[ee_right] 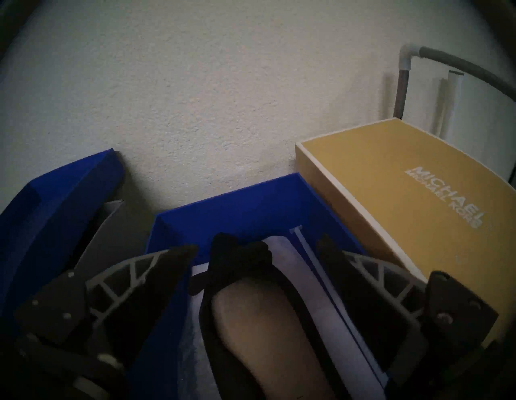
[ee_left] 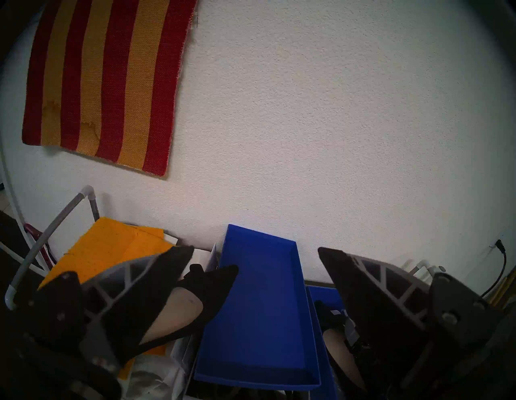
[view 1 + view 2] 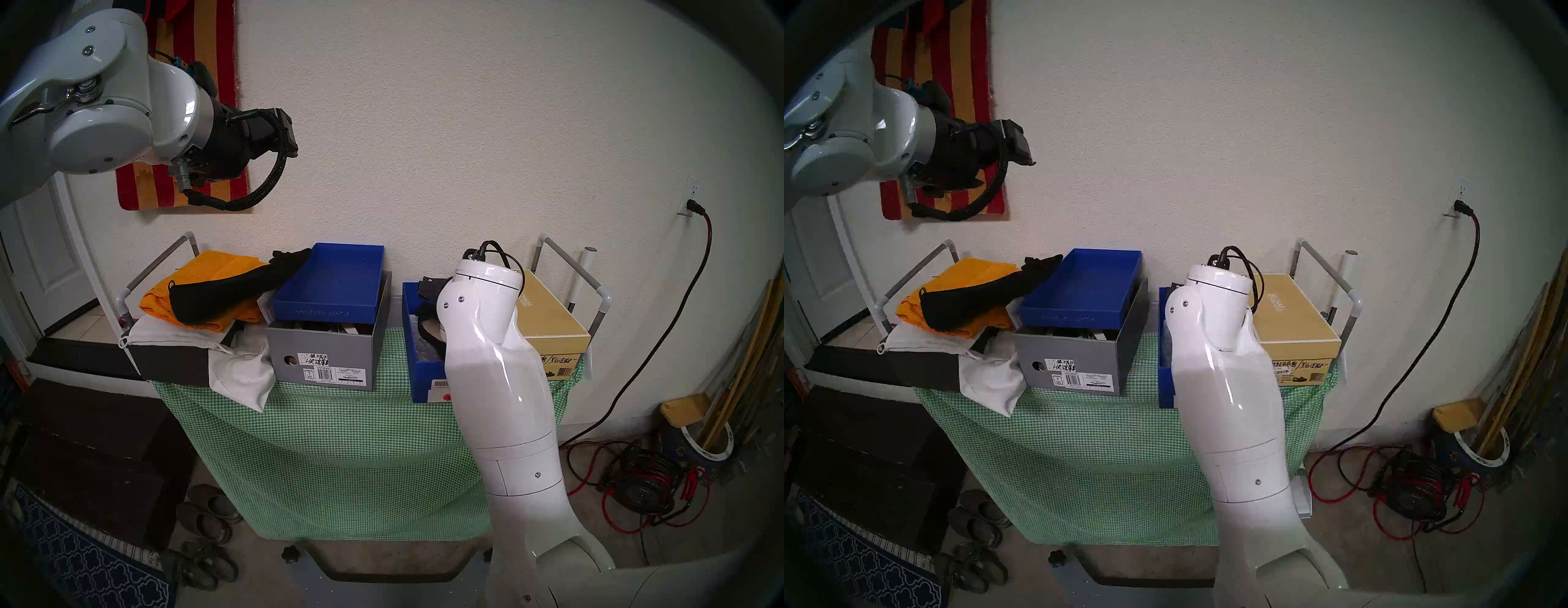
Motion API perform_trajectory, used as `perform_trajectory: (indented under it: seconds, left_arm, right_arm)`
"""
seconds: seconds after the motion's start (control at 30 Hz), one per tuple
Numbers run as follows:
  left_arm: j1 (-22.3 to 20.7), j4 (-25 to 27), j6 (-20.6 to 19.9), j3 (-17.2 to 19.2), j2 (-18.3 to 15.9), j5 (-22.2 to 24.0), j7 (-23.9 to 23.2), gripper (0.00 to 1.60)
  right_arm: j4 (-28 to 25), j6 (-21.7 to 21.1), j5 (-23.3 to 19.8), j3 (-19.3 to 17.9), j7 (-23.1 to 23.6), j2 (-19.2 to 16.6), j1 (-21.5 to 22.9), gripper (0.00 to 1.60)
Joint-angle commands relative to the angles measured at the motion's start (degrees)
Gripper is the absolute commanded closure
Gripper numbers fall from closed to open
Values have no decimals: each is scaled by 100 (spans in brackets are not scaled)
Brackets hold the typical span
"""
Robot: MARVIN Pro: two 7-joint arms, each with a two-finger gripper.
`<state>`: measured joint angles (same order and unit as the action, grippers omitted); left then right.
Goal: Put shoes into shoe box
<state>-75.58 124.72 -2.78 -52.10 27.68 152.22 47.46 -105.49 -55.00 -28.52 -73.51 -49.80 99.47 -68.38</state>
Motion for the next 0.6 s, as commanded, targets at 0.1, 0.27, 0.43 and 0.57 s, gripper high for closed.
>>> perform_trajectory:
  seconds: [0.1,0.27,0.43,0.57]
  left_arm:
    - [15,-15,21,1,22,26,19,0]
    - [14,-15,24,0,25,29,21,0]
    - [13,-16,26,-2,28,33,21,0]
    - [11,-17,28,-4,31,38,21,0]
  right_arm:
    - [-326,804,952,936,-732,-113,-80,0]
    - [-208,1372,1612,1216,-696,-307,-38,0]
    - [-84,1730,2006,1302,-609,-574,116,0]
    - [109,2255,2461,1375,-571,-914,279,0]
